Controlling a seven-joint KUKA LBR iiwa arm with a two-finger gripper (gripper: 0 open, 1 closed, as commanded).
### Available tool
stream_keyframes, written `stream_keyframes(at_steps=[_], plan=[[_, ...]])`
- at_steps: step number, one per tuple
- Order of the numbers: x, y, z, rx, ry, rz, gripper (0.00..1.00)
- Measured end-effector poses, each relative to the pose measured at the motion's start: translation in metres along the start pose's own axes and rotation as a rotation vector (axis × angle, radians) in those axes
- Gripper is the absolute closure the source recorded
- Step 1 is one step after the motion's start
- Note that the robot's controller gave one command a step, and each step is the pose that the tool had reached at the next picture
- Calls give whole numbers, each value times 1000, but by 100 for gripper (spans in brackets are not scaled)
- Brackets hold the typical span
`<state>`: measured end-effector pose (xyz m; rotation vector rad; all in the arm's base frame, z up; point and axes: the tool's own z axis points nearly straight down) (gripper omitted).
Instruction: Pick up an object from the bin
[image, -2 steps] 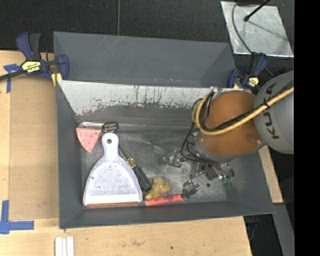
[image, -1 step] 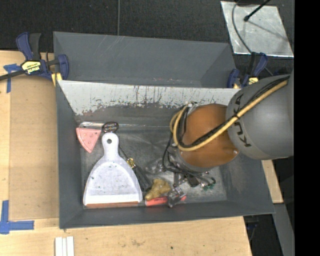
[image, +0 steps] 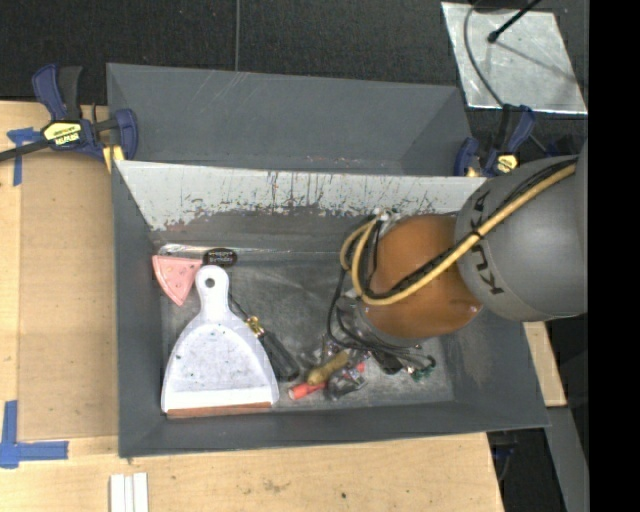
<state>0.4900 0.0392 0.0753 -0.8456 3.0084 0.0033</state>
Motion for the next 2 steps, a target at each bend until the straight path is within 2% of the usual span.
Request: stream_keyframes(at_steps=[1,2], plan=[[0,0,0,0,0,0,100],[3,-11,-125,-2,14,-6,100]])
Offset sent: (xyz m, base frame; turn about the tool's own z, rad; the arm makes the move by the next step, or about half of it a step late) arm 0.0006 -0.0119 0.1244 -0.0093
